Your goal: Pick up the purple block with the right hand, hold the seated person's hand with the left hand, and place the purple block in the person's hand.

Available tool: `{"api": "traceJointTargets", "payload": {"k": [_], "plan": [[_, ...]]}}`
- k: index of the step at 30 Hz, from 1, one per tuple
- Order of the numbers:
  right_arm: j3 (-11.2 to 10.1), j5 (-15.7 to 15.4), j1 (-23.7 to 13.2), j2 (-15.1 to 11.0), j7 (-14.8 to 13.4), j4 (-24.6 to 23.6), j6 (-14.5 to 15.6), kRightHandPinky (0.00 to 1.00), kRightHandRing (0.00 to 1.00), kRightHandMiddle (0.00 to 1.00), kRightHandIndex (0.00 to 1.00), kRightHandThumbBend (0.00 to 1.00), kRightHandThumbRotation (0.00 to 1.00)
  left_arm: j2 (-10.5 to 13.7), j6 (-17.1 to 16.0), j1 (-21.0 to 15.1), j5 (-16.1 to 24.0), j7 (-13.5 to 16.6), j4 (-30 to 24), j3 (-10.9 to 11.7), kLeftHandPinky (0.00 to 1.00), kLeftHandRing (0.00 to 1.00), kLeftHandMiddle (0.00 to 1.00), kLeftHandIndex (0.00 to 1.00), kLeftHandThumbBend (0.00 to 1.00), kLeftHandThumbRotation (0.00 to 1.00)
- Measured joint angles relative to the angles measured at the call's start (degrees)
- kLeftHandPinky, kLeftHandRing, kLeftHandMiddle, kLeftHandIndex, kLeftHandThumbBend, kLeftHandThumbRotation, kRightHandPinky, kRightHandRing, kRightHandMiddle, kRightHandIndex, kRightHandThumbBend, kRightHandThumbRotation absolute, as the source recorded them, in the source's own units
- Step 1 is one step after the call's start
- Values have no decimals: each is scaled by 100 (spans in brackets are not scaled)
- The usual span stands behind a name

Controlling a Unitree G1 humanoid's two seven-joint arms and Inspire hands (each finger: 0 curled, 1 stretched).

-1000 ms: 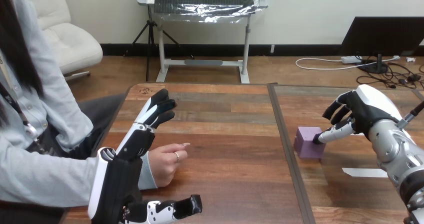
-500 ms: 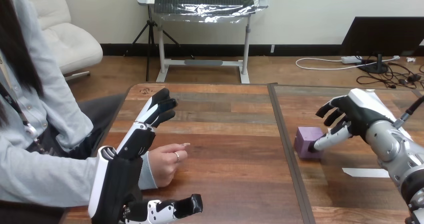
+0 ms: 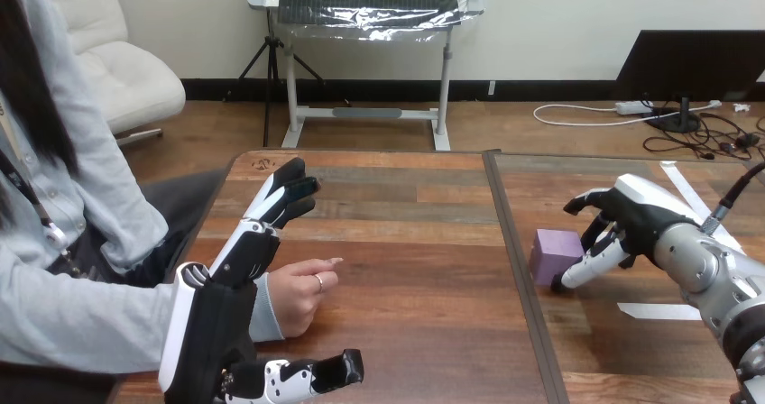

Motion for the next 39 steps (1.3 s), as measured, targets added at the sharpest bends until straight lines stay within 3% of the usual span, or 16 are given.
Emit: {"api": "traceJointTargets", "payload": {"k": [4, 14, 39], "plan": [[66, -103, -15, 1, 99, 0, 9, 71, 82, 86, 90, 98, 16, 0, 8, 0, 1, -1, 0, -3, 83, 93, 93, 83, 100, 49], [186, -229, -42, 19, 269, 0, 9, 80, 89, 92, 89, 97, 14, -3, 8, 0, 17, -2, 0, 7, 83, 92, 92, 83, 100, 49], [413, -512, -64, 147, 324, 5, 107, 74, 88, 89, 91, 99, 22, -62, 7, 8, 169, 9, -2, 64, 82, 91, 91, 82, 100, 49]]}}
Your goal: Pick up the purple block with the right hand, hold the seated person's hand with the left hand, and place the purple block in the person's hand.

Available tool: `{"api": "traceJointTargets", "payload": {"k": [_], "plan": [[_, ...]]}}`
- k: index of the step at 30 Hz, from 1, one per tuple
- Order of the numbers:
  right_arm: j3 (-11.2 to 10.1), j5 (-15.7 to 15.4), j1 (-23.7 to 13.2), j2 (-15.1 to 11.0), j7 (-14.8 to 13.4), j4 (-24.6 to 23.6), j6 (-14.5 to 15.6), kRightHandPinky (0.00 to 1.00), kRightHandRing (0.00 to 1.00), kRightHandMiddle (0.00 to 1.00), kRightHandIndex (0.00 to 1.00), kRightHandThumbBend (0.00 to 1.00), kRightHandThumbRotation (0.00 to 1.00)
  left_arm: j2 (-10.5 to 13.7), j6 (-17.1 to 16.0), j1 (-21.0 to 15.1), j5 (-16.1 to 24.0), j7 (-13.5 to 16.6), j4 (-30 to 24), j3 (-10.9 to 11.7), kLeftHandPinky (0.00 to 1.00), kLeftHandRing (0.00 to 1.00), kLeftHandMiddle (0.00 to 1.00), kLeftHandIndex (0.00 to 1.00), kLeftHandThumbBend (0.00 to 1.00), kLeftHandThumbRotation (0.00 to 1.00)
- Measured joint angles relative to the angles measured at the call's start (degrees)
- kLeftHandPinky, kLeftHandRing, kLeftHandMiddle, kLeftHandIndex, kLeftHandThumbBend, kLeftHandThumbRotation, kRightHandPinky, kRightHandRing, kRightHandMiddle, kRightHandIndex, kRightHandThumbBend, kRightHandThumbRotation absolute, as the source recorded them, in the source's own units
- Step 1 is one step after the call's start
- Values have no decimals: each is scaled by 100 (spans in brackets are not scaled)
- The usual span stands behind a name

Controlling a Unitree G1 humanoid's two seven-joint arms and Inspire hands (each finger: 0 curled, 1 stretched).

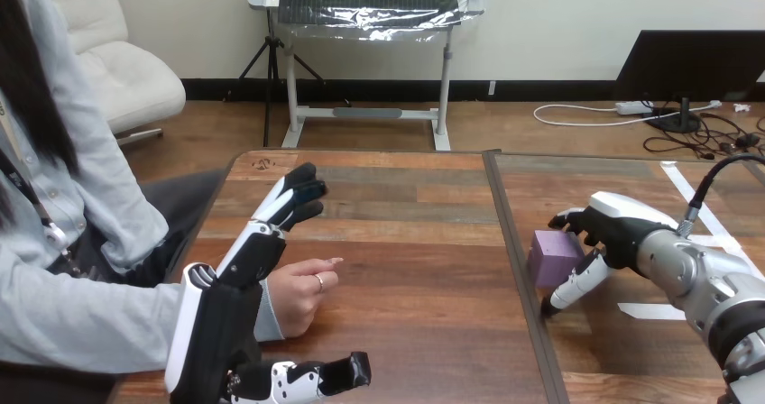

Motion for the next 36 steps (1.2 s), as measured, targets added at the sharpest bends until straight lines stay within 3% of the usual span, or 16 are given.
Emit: {"api": "traceJointTargets", "payload": {"k": [5, 8, 9, 10, 12, 14, 19, 23, 28, 36], "plan": [[28, -34, 0, 18, -2, 23, 34, 73, 87, 87, 90, 100, 22, -16, 0, 8, 31, 8, -1, 16, 82, 90, 91, 82, 100, 48], [44, -51, 0, 20, -15, 32, 34, 66, 83, 84, 89, 100, 23, -22, 0, 9, 32, 19, -1, 17, 82, 90, 91, 82, 100, 48], [48, -56, 0, 21, -23, 34, 34, 59, 77, 76, 88, 100, 21, -22, 0, 9, 32, 22, -1, 16, 82, 90, 91, 82, 100, 48], [48, -56, 0, 21, -30, 36, 35, 48, 64, 66, 88, 100, 20, -23, 0, 9, 32, 25, -1, 15, 82, 90, 92, 82, 100, 48], [48, -51, 0, 21, -40, 38, 37, 43, 58, 62, 87, 100, 20, -24, 0, 9, 34, 32, -1, 16, 82, 90, 91, 82, 100, 48], [48, -51, 1, 21, -60, 43, 37, 43, 58, 61, 86, 100, 20, -24, 0, 9, 37, 38, -1, 19, 82, 90, 91, 82, 100, 48], [56, -79, 1, 22, -157, 60, 35, 56, 69, 71, 81, 97, 16, -25, -1, 11, 38, 51, -1, 20, 82, 91, 92, 82, 100, 48], [57, -89, 1, 22, -234, 76, 28, 62, 71, 73, 77, 95, 11, -25, -1, 11, 49, 55, -1, 31, 82, 91, 92, 82, 100, 48], [58, -100, 3, 22, -365, 109, 12, 59, 65, 68, 69, 93, 4, -31, -1, 12, 81, 56, -1, 63, 82, 91, 92, 82, 100, 48], [54, -105, 4, 20, -655, 123, 3, 49, 56, 60, 60, 89, 1, -33, 0, 20, 60, 62, -7, 62, 82, 90, 92, 82, 100, 47]]}}
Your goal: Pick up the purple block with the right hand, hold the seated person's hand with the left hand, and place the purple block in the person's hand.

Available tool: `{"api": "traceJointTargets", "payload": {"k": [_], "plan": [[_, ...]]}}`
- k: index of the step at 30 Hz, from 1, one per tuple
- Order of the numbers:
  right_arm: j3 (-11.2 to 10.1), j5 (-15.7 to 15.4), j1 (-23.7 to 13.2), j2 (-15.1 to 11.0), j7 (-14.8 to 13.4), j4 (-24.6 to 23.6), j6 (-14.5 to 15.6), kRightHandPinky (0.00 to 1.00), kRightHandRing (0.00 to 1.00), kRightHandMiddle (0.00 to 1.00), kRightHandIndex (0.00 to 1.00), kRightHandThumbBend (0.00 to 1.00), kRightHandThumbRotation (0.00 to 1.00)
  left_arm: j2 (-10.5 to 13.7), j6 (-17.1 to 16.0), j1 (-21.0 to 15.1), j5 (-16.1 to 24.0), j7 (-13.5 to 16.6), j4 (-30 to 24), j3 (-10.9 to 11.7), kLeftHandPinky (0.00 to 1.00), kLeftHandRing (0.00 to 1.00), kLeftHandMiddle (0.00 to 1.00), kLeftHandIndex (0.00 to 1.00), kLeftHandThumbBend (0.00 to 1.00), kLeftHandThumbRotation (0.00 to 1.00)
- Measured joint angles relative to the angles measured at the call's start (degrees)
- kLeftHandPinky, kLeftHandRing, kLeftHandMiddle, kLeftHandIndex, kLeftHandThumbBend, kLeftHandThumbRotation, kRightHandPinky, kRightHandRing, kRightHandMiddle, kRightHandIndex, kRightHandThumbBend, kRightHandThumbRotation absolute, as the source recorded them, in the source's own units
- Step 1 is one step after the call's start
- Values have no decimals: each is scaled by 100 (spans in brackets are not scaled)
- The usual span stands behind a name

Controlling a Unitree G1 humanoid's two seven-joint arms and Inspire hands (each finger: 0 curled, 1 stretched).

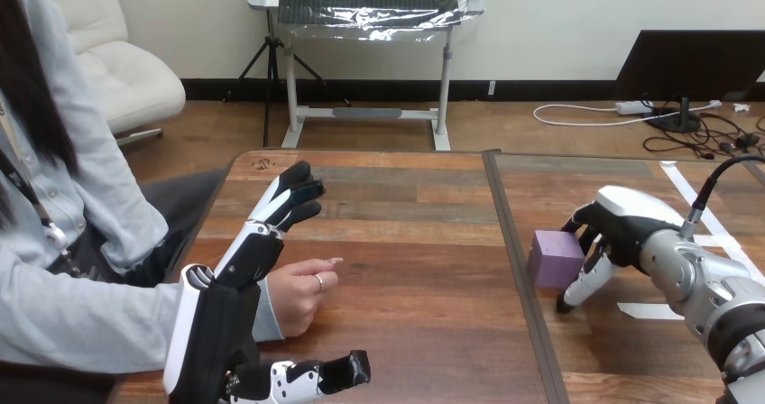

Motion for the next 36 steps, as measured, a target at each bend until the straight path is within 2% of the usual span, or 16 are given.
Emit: {"api": "traceJointTargets", "payload": {"k": [7, 13, 19, 36], "plan": [[-26, 16, 0, 0, -261, 0, 1, 46, 52, 57, 56, 85, 0, -7, 0, 7, 23, 0, -2, 13, 83, 91, 91, 82, 100, 47], [-53, 39, 0, 0, -369, 0, 12, 49, 55, 58, 55, 82, 0, -7, 0, 8, 5, 0, -2, -3, 84, 91, 91, 82, 100, 47], [-53, 42, 0, 0, -441, 0, 26, 52, 57, 60, 55, 82, 0, -7, 0, 8, -7, 0, -2, -31, 84, 91, 91, 82, 100, 47], [-64, 90, 1, -3, -755, 0, -10, 48, 53, 57, 55, 83, 0, -63, -5, 8, -5, 0, 1, -85, 85, 92, 91, 82, 100, 47]]}}
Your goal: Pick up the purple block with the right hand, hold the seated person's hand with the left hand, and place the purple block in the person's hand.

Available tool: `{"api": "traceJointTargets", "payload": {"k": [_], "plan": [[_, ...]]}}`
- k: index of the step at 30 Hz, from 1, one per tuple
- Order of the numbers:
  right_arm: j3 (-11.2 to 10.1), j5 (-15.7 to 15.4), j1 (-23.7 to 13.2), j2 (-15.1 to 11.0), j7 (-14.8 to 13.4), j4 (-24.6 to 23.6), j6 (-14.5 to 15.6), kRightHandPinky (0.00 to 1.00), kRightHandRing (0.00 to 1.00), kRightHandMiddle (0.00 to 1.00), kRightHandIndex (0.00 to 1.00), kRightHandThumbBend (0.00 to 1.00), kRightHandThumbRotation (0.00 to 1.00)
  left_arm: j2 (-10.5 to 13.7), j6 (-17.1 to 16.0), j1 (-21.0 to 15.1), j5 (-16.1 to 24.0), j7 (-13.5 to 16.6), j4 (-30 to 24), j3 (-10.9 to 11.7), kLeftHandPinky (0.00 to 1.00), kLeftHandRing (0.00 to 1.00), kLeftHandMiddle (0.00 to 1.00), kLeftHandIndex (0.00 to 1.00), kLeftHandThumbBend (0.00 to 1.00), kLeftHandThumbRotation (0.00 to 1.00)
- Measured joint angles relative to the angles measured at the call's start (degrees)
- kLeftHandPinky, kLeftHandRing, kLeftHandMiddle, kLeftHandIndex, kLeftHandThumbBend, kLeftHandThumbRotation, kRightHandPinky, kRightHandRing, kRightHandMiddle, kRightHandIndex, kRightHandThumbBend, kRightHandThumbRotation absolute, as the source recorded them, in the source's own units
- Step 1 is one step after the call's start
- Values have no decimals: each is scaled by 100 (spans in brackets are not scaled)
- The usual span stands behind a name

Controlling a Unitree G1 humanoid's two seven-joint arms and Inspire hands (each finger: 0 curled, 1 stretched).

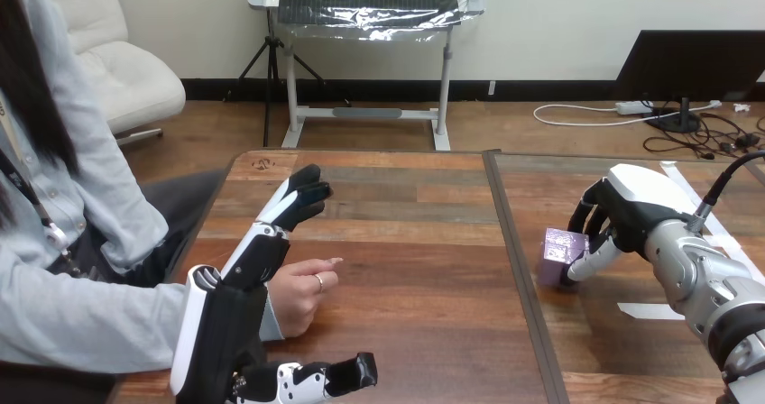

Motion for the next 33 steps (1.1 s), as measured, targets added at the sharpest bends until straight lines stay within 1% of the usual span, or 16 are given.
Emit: {"api": "traceJointTargets", "payload": {"k": [6, 13, 19, 23, 29, 33], "plan": [[-1, 0, 1, -3, -75, 0, -18, 47, 53, 57, 55, 83, 0, -11, 0, 0, 4, 0, 0, -6, 85, 92, 91, 82, 100, 47], [-5, 5, 1, -15, -141, 0, -64, 47, 53, 57, 54, 83, 0, -20, -15, -1, 34, 0, 10, 39, 84, 92, 91, 81, 100, 48], [-38, 26, 1, -17, -221, 0, -77, 47, 53, 57, 53, 84, 0, -17, -15, -1, -4, 2, 13, 36, 86, 93, 91, 81, 100, 47], [-41, 26, 1, -28, -302, 0, -109, 48, 53, 57, 53, 84, 0, -17, -15, -1, 2, 3, 16, 44, 86, 93, 92, 82, 100, 48], [-68, 40, 1, -37, -390, -1, -122, 45, 50, 55, 52, 85, 0, -48, 6, -1, 158, 8, 16, 205, 88, 93, 92, 82, 100, 49], [-109, 84, 3, -45, -433, -1, -184, 43, 49, 55, 52, 85, 0, -54, 46, 0, 278, 35, 16, 305, 88, 93, 91, 83, 100, 48]]}}
